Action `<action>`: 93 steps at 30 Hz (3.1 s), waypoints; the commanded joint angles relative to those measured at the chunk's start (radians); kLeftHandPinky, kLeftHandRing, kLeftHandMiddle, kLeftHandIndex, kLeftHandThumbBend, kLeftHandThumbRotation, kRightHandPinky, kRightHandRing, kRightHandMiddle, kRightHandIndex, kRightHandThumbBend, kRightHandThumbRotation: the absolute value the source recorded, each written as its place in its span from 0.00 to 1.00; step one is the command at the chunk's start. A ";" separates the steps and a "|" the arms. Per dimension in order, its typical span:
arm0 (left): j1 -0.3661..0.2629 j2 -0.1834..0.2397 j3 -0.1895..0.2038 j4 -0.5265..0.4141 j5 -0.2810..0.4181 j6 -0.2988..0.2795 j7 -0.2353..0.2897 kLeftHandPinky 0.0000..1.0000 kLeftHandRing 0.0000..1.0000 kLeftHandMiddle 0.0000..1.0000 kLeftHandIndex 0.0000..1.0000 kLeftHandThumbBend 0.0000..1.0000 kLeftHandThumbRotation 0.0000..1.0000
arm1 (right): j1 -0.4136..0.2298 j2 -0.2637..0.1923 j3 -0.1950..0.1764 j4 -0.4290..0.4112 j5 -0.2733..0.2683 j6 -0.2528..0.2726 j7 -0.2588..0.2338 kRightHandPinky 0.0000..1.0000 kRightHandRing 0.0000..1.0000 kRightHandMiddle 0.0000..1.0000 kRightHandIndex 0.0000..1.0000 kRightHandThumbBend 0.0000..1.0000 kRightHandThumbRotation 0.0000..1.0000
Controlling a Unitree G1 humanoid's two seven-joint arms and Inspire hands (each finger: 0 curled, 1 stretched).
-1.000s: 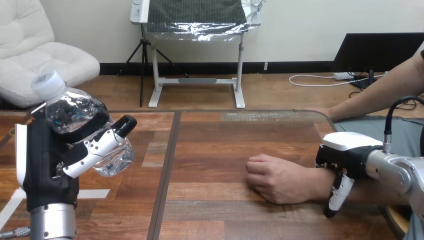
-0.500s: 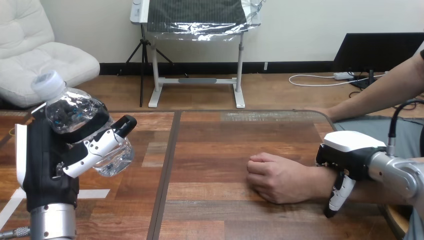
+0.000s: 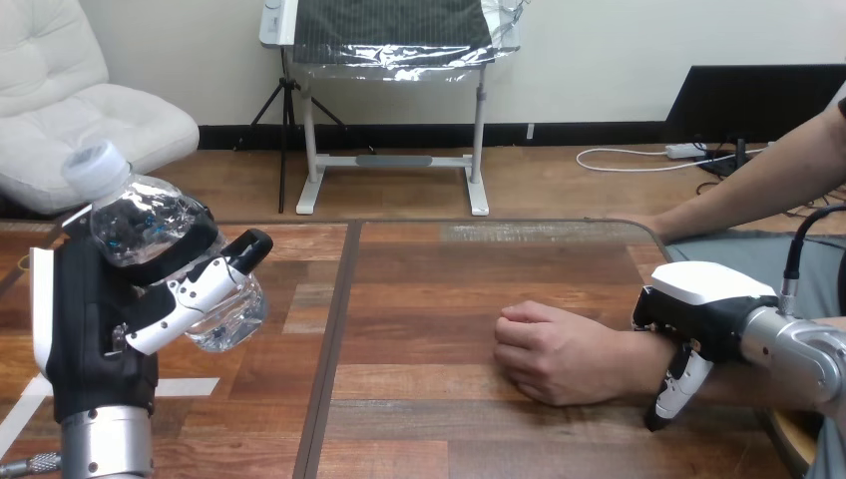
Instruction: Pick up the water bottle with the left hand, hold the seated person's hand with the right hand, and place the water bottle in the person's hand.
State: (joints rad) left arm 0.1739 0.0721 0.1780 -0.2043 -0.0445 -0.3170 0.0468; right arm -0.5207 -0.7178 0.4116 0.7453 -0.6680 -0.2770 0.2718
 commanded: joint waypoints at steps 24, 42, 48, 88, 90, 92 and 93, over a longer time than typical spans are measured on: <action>-0.080 -0.002 -0.008 -0.044 0.010 -0.033 0.004 0.17 0.23 0.30 0.35 0.54 0.00 | 0.042 -0.030 -0.110 -0.118 0.109 0.037 0.049 0.04 0.10 0.17 0.17 0.76 0.00; -0.091 -0.004 -0.023 -0.024 0.016 -0.039 -0.003 0.18 0.23 0.29 0.35 0.55 0.00 | 0.033 -0.044 -0.164 -0.191 0.177 0.059 0.110 0.13 0.18 0.24 0.24 0.79 0.00; -0.095 -0.007 -0.028 -0.025 0.023 -0.034 0.000 0.18 0.23 0.29 0.35 0.56 0.00 | 0.036 -0.052 -0.177 -0.237 0.186 0.083 0.140 0.16 0.20 0.26 0.26 0.79 0.00; -0.204 -0.015 -0.061 0.090 0.028 -0.057 -0.029 0.19 0.24 0.30 0.35 0.57 0.00 | 0.034 -0.057 -0.215 -0.341 0.232 0.140 0.230 0.24 0.29 0.36 0.36 0.87 0.00; -0.211 -0.016 -0.064 0.098 0.025 -0.058 -0.033 0.19 0.24 0.30 0.35 0.58 0.00 | 0.034 -0.057 -0.215 -0.343 0.232 0.143 0.230 0.25 0.30 0.37 0.36 0.88 0.00; -0.223 -0.015 -0.069 0.115 -0.004 -0.062 -0.058 0.19 0.25 0.30 0.35 0.56 0.00 | 0.034 -0.059 -0.214 -0.347 0.227 0.141 0.228 0.26 0.31 0.38 0.36 0.88 0.00; -0.226 -0.015 -0.070 0.120 -0.012 -0.064 -0.065 0.19 0.25 0.31 0.35 0.55 0.00 | 0.034 -0.059 -0.213 -0.348 0.225 0.141 0.227 0.27 0.32 0.38 0.36 0.89 0.00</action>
State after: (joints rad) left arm 0.0446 0.0568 0.1300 -0.1009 -0.0326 -0.3365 0.0085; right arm -0.4737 -0.7551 0.2293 0.4093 -0.4430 -0.1551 0.5092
